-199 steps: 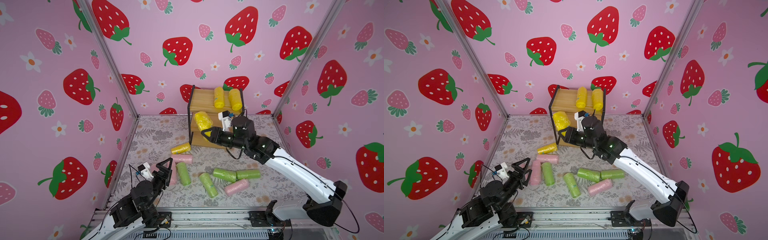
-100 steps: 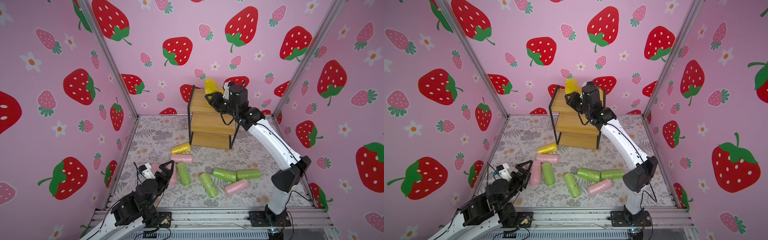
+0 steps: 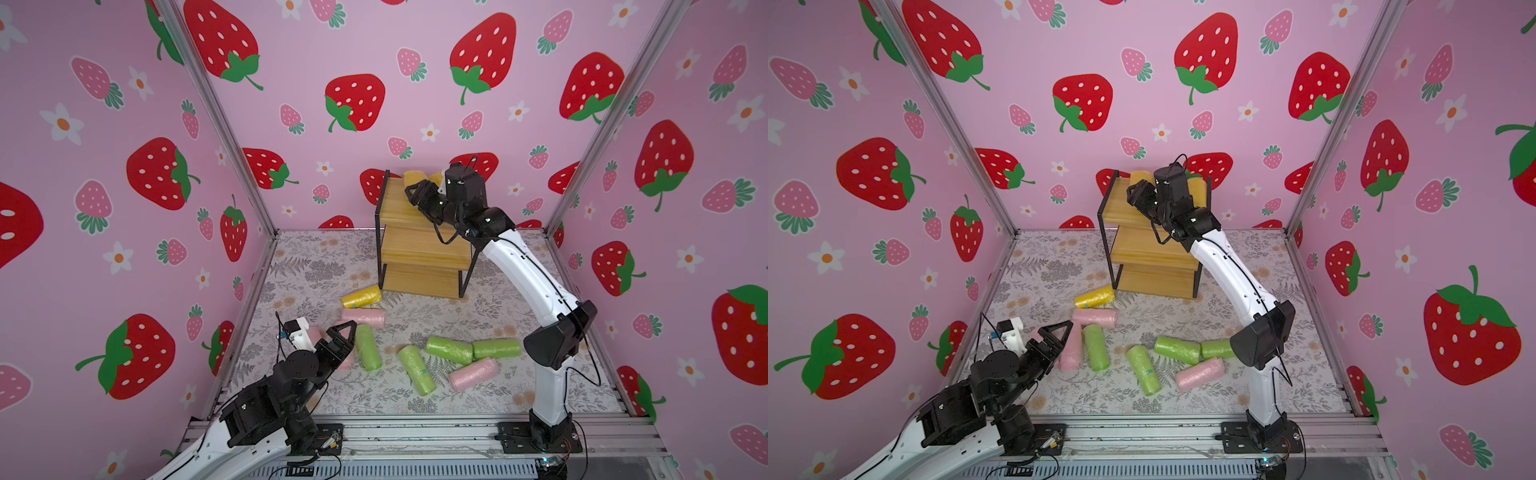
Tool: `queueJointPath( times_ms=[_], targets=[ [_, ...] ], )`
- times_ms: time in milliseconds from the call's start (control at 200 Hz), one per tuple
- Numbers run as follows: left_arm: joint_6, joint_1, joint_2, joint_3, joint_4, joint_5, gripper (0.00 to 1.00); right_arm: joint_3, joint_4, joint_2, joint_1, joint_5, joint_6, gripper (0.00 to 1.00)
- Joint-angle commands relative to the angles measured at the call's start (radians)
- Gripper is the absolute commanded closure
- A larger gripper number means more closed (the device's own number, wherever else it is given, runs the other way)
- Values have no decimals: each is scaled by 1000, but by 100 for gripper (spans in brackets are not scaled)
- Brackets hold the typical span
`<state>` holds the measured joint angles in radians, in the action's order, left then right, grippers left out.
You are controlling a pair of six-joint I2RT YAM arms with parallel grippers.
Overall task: Sort the rolls of trash bags by color and place them on the shelf
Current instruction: Place the roll of trash bags on the shelf.
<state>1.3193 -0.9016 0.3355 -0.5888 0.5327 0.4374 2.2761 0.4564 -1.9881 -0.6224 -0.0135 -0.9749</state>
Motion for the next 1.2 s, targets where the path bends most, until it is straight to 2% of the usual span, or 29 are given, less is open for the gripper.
queueJointPath(
  times_ms=[0, 225, 460, 595, 750, 900, 1036, 1196],
  targets=[
    [-93, 3, 10, -80, 57, 21, 3, 62, -37, 23, 6, -29, 70, 37],
    [-166, 3, 139, -286, 350, 101, 3, -5, -50, 152, 6, -45, 187, 31],
    [-163, 15, 265, -350, 403, 60, 2, -185, -111, 391, 6, 0, 316, 30],
    [-181, 61, 370, -390, 413, -3, 1, -407, -127, 606, 6, 3, 423, 26],
    [-184, 208, 489, -416, 388, -131, 0, -819, -205, 909, 6, -15, 578, 14],
    [-195, 401, 617, -416, 297, -358, 0, -1141, -149, 1183, 6, -89, 639, 8],
    [-189, 560, 796, -482, 296, -503, 0, -1283, 4, 1351, 6, -139, 625, 8],
    [-304, 651, 1061, -666, 353, -562, 1, -1342, 134, 1486, 6, -166, 606, 7]
  ],
)
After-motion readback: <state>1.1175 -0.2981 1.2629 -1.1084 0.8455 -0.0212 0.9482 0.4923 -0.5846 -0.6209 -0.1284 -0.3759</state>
